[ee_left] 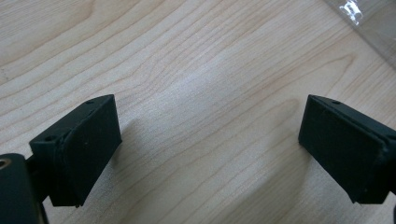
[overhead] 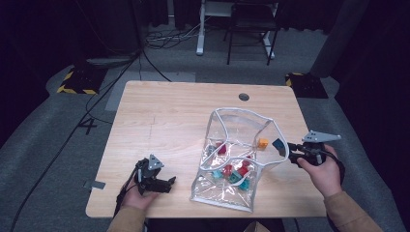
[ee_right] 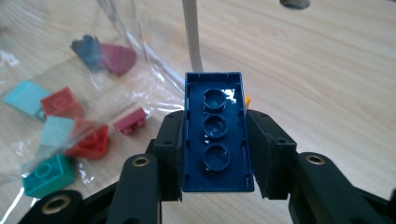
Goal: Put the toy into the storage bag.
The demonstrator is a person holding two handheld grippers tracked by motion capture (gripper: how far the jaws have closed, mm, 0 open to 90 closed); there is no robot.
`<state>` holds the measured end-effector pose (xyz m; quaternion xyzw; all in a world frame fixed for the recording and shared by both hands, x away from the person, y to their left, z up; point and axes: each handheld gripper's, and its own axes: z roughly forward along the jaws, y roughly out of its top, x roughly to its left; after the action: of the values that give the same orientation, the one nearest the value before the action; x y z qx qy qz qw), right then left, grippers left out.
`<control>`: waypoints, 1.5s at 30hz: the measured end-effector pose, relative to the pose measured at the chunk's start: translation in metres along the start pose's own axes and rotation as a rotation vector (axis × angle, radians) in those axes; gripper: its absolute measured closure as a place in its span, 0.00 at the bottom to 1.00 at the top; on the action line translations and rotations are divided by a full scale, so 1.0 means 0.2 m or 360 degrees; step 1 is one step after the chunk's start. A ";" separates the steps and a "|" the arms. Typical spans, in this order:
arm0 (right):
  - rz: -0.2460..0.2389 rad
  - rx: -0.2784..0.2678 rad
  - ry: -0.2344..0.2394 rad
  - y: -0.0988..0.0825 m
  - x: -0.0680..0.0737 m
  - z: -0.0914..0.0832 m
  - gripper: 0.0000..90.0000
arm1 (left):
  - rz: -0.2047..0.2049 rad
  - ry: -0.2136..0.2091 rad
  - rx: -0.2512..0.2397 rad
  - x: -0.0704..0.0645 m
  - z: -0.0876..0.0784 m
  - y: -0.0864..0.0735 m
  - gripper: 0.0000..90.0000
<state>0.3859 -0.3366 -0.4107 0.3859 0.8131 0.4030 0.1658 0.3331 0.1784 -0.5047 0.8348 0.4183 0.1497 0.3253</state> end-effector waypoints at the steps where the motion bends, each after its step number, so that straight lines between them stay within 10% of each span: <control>1: -0.0006 -0.0007 -0.0003 0.01 0.00 -0.01 0.66 | 0.0000 0.0000 0.0000 0.00 0.00 0.00 0.06; 26: -0.0002 -0.0258 0.0015 0.32 0.00 -0.26 0.66 | 0.0000 0.0000 0.0000 0.00 0.00 0.00 0.06; 36: -0.0080 -0.0374 0.0118 0.50 0.12 -0.29 0.66 | 0.0000 0.0000 0.0000 0.00 0.00 0.00 0.06; 45: -0.0158 -0.0349 0.0265 0.60 0.29 -0.15 0.66 | 0.0000 -0.0001 0.0000 0.00 0.00 0.00 0.06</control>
<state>0.3909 -0.2632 -0.2967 0.2900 0.7934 0.5111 0.1588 0.3331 0.1785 -0.5047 0.8347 0.4182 0.1495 0.3255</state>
